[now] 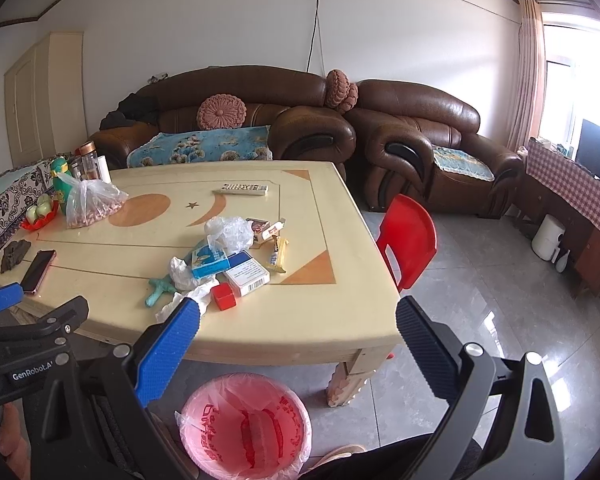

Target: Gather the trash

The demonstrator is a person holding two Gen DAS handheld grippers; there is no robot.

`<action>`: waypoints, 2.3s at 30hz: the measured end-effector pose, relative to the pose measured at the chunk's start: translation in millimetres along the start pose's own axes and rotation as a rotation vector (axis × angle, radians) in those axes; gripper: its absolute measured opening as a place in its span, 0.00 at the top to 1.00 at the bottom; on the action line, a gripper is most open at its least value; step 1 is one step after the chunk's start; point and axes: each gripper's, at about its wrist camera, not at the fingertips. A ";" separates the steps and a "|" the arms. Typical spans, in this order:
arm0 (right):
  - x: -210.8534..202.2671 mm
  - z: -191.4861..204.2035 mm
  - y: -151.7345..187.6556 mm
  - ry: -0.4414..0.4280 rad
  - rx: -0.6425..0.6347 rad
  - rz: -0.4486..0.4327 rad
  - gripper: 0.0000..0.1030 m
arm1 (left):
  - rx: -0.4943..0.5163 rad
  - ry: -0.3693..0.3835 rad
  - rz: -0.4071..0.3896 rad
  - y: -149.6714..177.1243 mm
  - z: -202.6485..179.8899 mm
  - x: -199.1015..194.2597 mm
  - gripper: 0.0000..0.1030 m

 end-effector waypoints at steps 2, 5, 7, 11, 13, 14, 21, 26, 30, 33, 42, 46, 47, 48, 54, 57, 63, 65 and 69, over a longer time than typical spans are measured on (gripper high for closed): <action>1.9 -2.0 0.0 0.000 0.002 0.000 0.07 | -0.022 0.016 0.022 -0.9 3.8 3.5 0.06; 0.5 -1.3 2.7 0.001 0.008 0.002 0.07 | -0.053 0.020 0.039 -0.2 8.7 7.0 0.06; 0.8 -1.0 2.8 0.000 0.009 0.003 0.07 | -0.080 0.022 0.029 0.1 12.1 6.4 0.06; 8.6 -4.2 2.4 -0.003 0.013 0.011 0.07 | -0.101 -0.005 -0.001 -2.4 16.6 1.4 0.06; 9.4 -3.7 2.7 -0.002 0.013 0.016 0.07 | -0.061 -0.052 -0.015 -3.8 12.9 -0.8 0.06; 9.7 -3.3 2.7 -0.004 0.014 0.017 0.07 | -0.060 -0.058 -0.015 -3.5 13.1 -1.9 0.06; 10.8 -0.9 0.9 0.003 0.007 0.018 0.07 | -0.076 -0.050 0.019 -3.9 17.3 0.8 0.06; 10.6 -2.5 -0.6 0.007 0.006 0.014 0.07 | -0.050 -0.060 0.025 -3.3 13.9 0.9 0.06; 11.0 -1.4 -1.2 0.014 -0.001 0.011 0.07 | -0.040 -0.052 0.021 -3.5 12.3 -1.5 0.06; 11.2 -1.3 -0.6 0.012 0.000 0.013 0.07 | -0.032 -0.053 0.015 -3.9 9.9 -2.8 0.06; 10.5 -2.3 0.5 0.013 0.004 0.013 0.07 | -0.023 -0.055 0.015 -3.9 5.6 -2.9 0.06; 10.5 -3.0 0.3 0.011 0.003 0.016 0.07 | -0.021 -0.056 0.016 -4.5 6.8 -3.1 0.06; 10.7 -3.1 0.5 0.011 0.003 0.015 0.07 | -0.021 -0.056 0.015 -4.8 7.0 -3.1 0.06; 10.1 -2.8 0.3 0.011 0.002 0.015 0.07 | -0.018 -0.057 0.013 -5.2 6.6 -3.4 0.06; 10.9 -3.5 0.9 0.012 0.003 0.011 0.07 | -0.015 -0.057 0.003 -5.7 6.6 -6.3 0.06; 10.8 -3.2 1.3 0.010 0.003 0.012 0.07 | -0.019 -0.055 0.005 -5.5 7.4 -6.0 0.06; 11.8 -1.9 1.9 0.004 -0.001 0.016 0.07 | -0.001 -0.050 0.002 -5.2 6.7 -5.6 0.06; 14.1 -1.4 1.7 0.000 -0.005 0.021 0.07 | 0.011 -0.047 0.002 -4.8 4.3 -4.3 0.06; 20.5 -0.9 1.1 -0.031 -0.012 0.032 0.07 | 0.043 -0.039 0.001 -6.2 -0.5 0.5 0.06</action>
Point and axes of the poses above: each gripper's, at about its wrist camera, not at the fingertips, and x roughly the way its jaws point, z to its left, y to its underside, and after that the axes turned 3 degrees about -y, right-handed
